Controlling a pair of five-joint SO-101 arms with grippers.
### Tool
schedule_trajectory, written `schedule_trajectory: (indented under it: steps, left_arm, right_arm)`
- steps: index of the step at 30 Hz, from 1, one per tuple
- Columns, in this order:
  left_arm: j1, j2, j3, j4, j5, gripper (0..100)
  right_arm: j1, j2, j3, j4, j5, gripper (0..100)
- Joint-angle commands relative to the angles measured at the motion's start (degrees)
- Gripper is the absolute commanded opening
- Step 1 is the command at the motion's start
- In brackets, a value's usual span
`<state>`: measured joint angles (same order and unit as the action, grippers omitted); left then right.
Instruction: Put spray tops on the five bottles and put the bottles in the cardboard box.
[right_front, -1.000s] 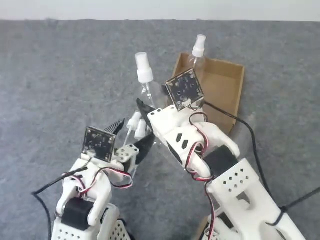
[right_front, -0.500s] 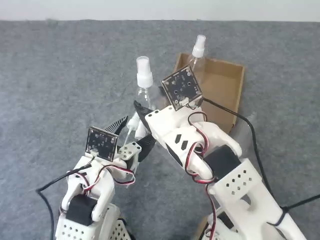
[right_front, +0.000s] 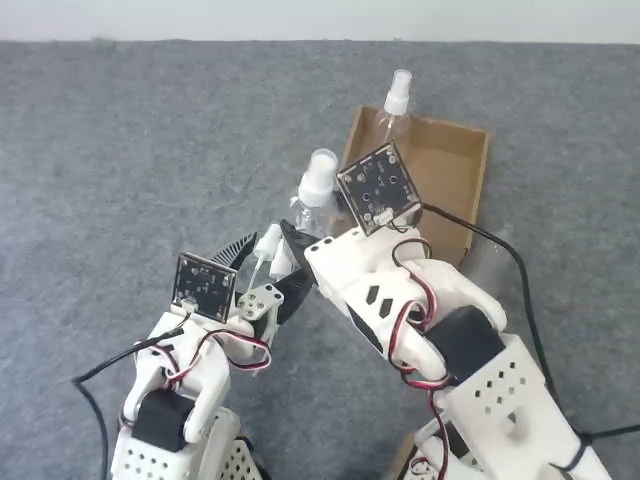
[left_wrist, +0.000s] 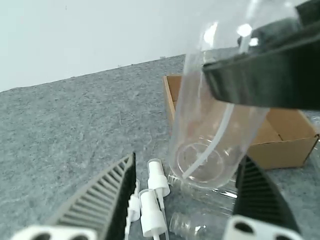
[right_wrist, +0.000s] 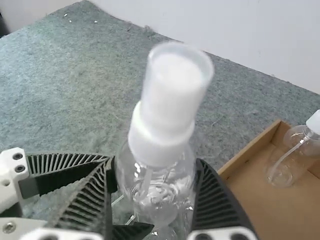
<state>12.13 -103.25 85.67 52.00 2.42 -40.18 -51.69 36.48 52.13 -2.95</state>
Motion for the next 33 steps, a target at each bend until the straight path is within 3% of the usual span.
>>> schedule_trajectory:
  steps: [1, 10, 16, 22, 26, 33]
  left_arm:
    - [0.00, -0.70, -0.13, -1.14, 0.62, 29]
    - [-0.09, -0.79, 0.66, -1.23, 0.79, 29]
    - [-0.09, -0.79, 0.66, -1.32, 0.62, 17]
    - [-3.52, -0.79, 1.54, -2.81, 0.88, 1]
    - [-7.03, -0.79, 2.33, -5.10, 1.05, 1]
    - [-7.03, -0.79, 2.86, -5.80, 1.05, 1]
  right_arm:
    - [0.13, -2.15, -3.78, 0.48, 0.97, 0.6]
    - [20.44, -2.07, -6.24, 0.48, 7.03, 0.6]
    - [30.73, -1.36, -6.51, 0.48, 9.58, 0.6]
    - [36.09, 6.46, -6.86, -1.71, 9.58, 0.6]
    - [37.58, 10.77, -7.91, -5.85, 9.23, 0.6]
    - [37.41, 18.24, -14.24, -6.55, 9.14, 0.6]
